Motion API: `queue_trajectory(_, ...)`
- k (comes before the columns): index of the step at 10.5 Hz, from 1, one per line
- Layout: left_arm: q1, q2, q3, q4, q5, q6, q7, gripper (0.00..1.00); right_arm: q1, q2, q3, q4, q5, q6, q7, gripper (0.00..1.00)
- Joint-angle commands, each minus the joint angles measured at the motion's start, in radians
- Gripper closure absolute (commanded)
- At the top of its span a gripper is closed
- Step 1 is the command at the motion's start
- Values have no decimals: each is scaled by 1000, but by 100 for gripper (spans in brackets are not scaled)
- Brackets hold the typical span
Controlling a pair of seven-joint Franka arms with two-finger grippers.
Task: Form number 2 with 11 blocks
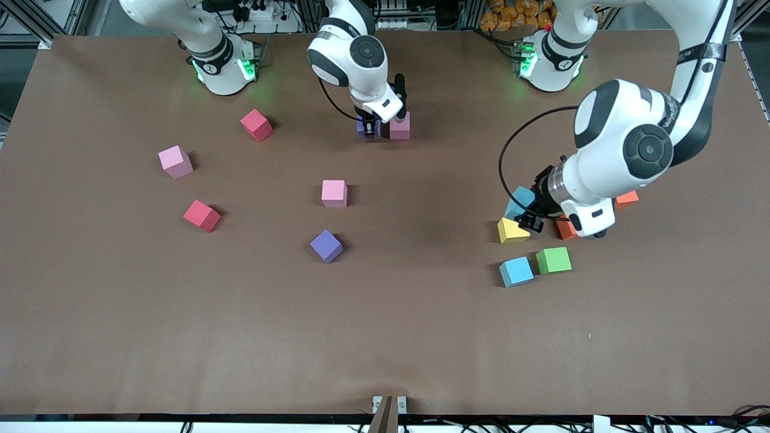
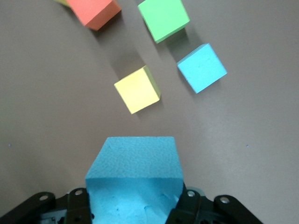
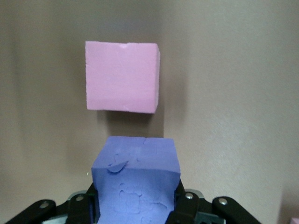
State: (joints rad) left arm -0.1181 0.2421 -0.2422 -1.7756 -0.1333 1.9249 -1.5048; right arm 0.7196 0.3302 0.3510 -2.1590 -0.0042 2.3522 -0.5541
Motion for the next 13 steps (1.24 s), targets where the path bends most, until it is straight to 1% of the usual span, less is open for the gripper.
queue_trajectory(1,0,-14,-9,-34,-46,2,-86,100,14,32,2,7,-13,18,51,100)
queue_trajectory(2,0,-14,-15,-39,-49,2,-110,100,32,47,0,20,-13,18,65,100)
queue_trajectory(4,2,-17,-54,-71,-51,2,-174,100,50,69,-3,40,-14,18,88,100)
queue_trajectory(5,0,-26,-54,-96,-51,2,-195,100,58,81,-4,51,-14,18,92,100)
queue_trajectory(6,5,-55,-72,-135,-51,2,-196,100,66,92,-9,62,-16,18,94,100)
queue_trajectory(8,2,-113,-84,-212,-51,2,-196,100,72,102,-18,70,-17,18,92,100)
queue_trajectory(10,5,-127,-120,-257,-51,3,-196,100,89,122,-32,73,-17,30,92,100)
queue_trajectory(12,6,-144,-144,-292,-60,11,-198,100,95,136,-38,80,-19,38,92,100)
queue_trajectory(13,5,-144,-146,-303,-69,14,-196,100,99,142,-41,85,-19,39,92,100)
